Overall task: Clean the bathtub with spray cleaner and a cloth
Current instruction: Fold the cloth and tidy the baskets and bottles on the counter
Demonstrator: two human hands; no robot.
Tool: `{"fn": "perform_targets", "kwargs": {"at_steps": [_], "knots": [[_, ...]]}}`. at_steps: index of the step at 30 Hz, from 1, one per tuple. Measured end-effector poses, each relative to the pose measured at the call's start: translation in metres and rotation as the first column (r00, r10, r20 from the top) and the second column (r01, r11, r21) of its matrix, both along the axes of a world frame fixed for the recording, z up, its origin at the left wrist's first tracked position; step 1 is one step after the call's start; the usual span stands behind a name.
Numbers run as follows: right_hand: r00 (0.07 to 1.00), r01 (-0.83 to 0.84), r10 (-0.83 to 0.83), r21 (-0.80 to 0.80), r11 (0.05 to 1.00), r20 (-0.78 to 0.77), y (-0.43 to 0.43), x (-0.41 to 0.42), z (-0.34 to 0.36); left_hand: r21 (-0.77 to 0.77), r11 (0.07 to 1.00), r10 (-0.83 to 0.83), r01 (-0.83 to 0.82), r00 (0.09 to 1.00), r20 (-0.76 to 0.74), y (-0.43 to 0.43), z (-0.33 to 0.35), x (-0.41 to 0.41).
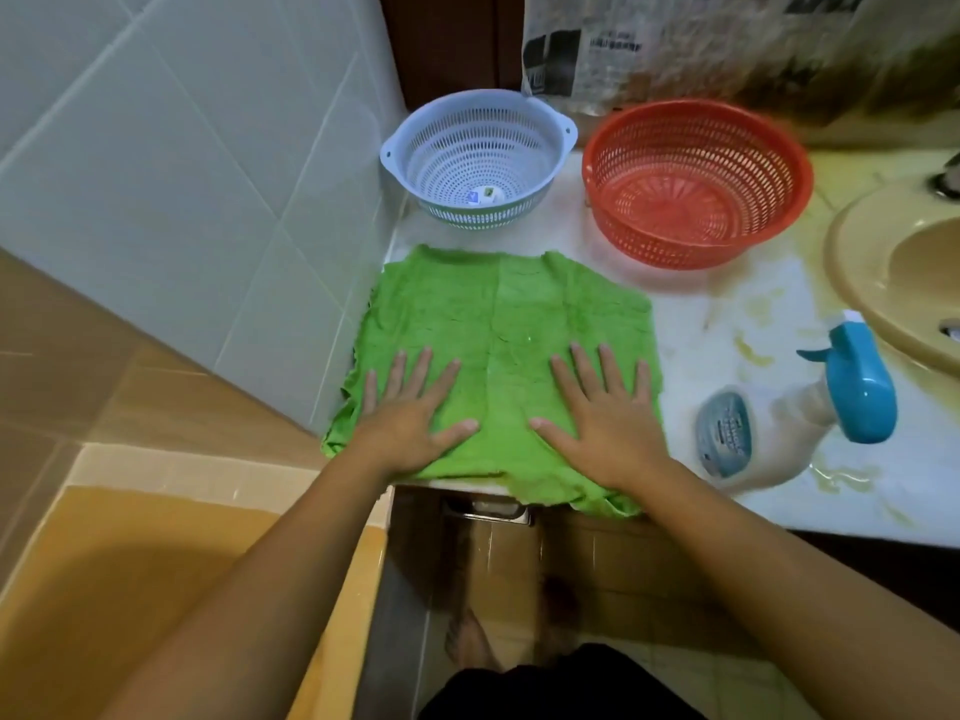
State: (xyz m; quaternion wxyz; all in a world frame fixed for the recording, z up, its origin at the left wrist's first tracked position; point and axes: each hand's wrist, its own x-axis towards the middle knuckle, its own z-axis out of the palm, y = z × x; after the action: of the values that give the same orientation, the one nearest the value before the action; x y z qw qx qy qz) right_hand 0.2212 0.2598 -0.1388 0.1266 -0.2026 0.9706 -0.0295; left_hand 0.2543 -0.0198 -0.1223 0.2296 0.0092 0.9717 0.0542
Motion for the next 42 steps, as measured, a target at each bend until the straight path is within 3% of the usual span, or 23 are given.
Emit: {"fn": "perform_targets", "kwargs": {"at_steps": [4, 7, 10, 13, 18, 27, 36, 38, 40, 42], "knots": [[1.000, 0.018, -0.018, 0.008, 1.000, -0.002, 0.010, 0.024, 0.002, -0.011, 1.000, -0.019, 0.018, 0.998, -0.064, -0.002, -0.002, 0.022], [0.997, -0.074, 0.074, -0.034, 0.997, 0.003, 0.010, 0.044, 0.005, 0.022, 0.999, -0.032, 0.037, 0.983, -0.179, 0.008, -0.004, 0.037], [0.991, -0.126, 0.128, -0.047, 0.991, 0.045, 0.006, 0.057, 0.005, 0.053, 0.998, -0.022, 0.031, 0.987, -0.159, 0.020, -0.006, 0.044], [0.995, -0.084, 0.089, -0.109, 0.991, 0.044, 0.005, 0.052, 0.010, 0.030, 1.000, 0.003, 0.002, 0.988, -0.152, 0.028, -0.002, 0.043], [1.000, 0.028, -0.029, -0.274, 0.961, 0.001, -0.002, 0.018, 0.026, 0.131, 0.991, 0.052, -0.018, 0.963, -0.265, 0.048, 0.011, 0.018], [0.965, 0.255, -0.262, -0.368, 0.894, 0.031, -0.027, -0.107, 0.038, 0.163, 0.987, 0.034, 0.005, 0.972, -0.235, 0.049, 0.030, -0.083], [0.979, 0.193, -0.182, -0.126, 0.973, 0.091, -0.043, -0.170, 0.041, 0.150, 0.980, -0.080, 0.132, 0.947, -0.311, 0.016, 0.017, -0.182], [0.975, 0.212, -0.186, -0.239, 0.948, 0.124, -0.039, -0.170, 0.048, 0.180, 0.973, -0.086, 0.143, 0.953, -0.292, 0.014, 0.013, -0.191], [0.943, 0.306, -0.213, -0.413, 0.858, 0.256, -0.033, -0.170, 0.058, 0.162, 0.974, -0.108, 0.159, 0.952, -0.286, 0.015, 0.012, -0.198], [0.919, 0.353, -0.218, -0.436, 0.828, 0.329, -0.027, -0.170, 0.067, 0.145, 0.975, -0.121, 0.171, 0.945, -0.304, 0.015, 0.013, -0.203]]}}
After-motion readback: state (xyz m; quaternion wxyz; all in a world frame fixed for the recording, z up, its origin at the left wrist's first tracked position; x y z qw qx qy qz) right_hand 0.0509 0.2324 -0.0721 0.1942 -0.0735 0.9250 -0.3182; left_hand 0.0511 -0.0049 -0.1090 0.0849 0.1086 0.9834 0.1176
